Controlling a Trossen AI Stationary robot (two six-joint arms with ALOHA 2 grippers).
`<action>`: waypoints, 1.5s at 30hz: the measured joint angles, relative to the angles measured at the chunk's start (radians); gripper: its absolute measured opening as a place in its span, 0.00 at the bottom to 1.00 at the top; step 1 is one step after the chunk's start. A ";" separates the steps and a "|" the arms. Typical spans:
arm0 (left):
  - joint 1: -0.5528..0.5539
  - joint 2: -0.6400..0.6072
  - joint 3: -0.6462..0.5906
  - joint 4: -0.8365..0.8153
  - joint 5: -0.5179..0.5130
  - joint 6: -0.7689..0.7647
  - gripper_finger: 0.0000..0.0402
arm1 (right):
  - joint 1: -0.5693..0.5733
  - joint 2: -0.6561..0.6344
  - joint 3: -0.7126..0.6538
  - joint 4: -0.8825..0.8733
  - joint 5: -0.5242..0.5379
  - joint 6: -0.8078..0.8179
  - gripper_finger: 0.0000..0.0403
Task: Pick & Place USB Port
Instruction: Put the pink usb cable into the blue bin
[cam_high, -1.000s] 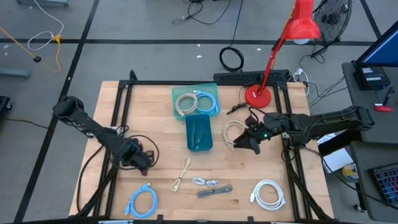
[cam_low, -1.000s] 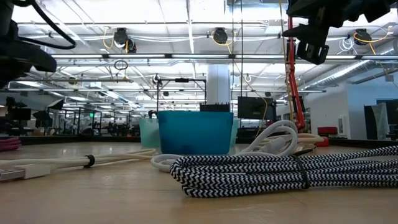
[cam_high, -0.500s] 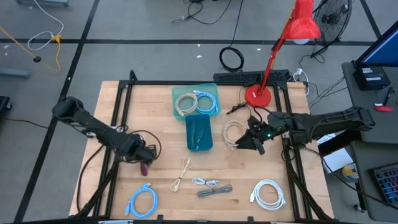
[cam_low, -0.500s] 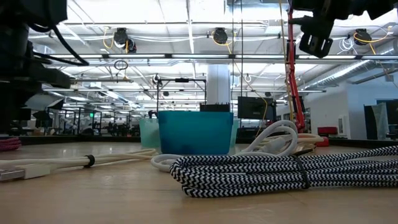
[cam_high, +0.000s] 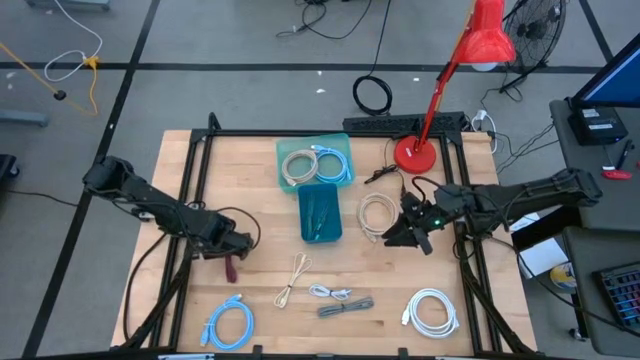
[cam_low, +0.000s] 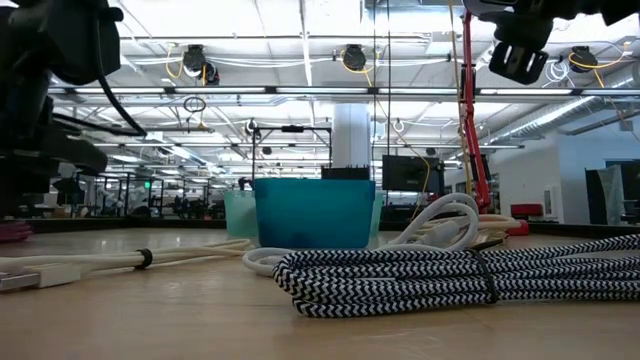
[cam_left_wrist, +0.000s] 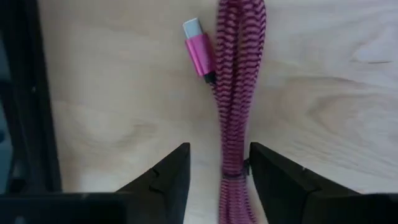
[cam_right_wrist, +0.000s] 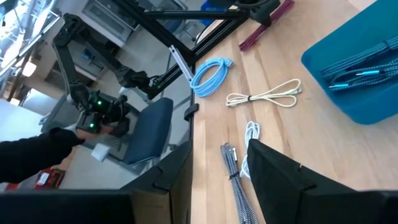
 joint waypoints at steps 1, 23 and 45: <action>0.000 0.000 -0.003 0.007 0.005 -0.004 0.38 | 0.007 0.000 0.000 0.000 0.011 0.000 0.35; 0.255 0.054 0.362 0.347 -0.440 0.424 0.04 | 0.014 0.000 0.000 0.011 0.012 -0.018 0.35; 0.483 0.564 0.806 0.233 -0.137 0.800 0.04 | 0.026 -0.025 0.000 0.049 0.012 -0.019 0.35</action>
